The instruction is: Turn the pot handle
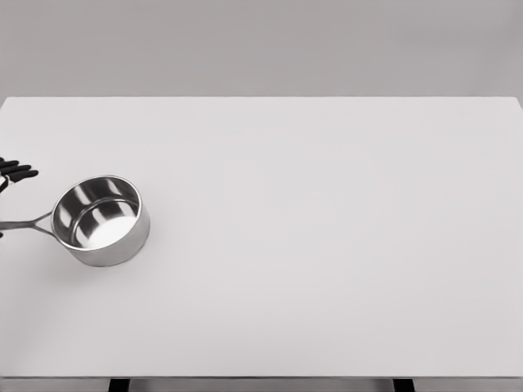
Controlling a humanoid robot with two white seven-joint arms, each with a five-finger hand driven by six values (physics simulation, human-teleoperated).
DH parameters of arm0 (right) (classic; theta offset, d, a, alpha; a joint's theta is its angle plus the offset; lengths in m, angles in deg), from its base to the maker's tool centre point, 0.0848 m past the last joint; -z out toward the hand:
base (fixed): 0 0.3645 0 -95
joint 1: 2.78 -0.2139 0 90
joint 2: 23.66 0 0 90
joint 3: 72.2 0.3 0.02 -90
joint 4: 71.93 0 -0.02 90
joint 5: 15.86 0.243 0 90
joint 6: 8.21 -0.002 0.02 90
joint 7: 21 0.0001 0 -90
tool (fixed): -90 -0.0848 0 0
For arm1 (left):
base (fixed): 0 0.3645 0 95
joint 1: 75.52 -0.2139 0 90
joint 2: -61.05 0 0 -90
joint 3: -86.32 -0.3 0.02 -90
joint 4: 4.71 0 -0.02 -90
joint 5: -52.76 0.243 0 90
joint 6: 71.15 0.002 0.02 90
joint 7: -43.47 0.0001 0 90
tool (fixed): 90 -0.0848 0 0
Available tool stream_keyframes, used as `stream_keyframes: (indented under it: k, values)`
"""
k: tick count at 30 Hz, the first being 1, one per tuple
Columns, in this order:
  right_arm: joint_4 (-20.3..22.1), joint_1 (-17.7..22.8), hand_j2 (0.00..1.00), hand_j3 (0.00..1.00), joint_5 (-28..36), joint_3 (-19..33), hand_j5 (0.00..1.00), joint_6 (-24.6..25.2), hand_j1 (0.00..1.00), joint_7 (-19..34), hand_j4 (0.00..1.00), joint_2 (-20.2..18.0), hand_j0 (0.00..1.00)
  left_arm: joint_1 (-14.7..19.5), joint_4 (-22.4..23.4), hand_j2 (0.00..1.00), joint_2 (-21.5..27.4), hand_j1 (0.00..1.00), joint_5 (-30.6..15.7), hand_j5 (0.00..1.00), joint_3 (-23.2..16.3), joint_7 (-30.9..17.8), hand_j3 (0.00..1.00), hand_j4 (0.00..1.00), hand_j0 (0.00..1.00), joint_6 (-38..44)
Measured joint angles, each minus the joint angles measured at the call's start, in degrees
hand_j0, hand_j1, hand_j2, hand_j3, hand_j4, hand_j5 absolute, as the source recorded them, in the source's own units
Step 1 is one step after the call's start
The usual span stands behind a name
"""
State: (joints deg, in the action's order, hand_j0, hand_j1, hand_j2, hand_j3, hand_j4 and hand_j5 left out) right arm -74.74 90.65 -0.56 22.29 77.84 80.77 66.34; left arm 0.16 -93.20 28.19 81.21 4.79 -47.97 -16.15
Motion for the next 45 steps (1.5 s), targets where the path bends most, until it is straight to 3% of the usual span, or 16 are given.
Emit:
stream_keyframes:
  k: [18,29,34,45]
  values:
    - [0.0,0.0,1.0,1.0,0.0,0.0,1.0,0.0,1.0,0.0,1.0,0.0,1.0,4.0,1.4,1.0,-0.7,1.0,0.0,1.0,-2.3,0.0,1.0,1.0,1.0,0.0]
    - [0.0,0.0,1.0,1.0,0.0,0.0,1.0,0.0,1.0,0.0,1.0,0.0,1.0,3.3,1.5,1.0,-0.6,1.0,-0.3,1.0,-3.2,0.0,1.0,1.0,1.0,0.0]
    - [0.0,0.0,1.0,1.0,0.0,0.0,1.0,0.0,1.0,0.0,1.0,0.0,1.0,2.6,-1.2,1.0,-0.5,1.0,-0.7,1.0,-3.6,0.2,1.0,1.0,1.0,0.0]
    - [0.0,0.0,1.0,1.0,0.0,0.0,1.0,0.0,1.0,0.0,1.0,0.0,1.0,0.5,-7.4,1.0,0.2,1.0,-9.7,1.0,-3.3,0.6,1.0,1.0,1.0,0.0]
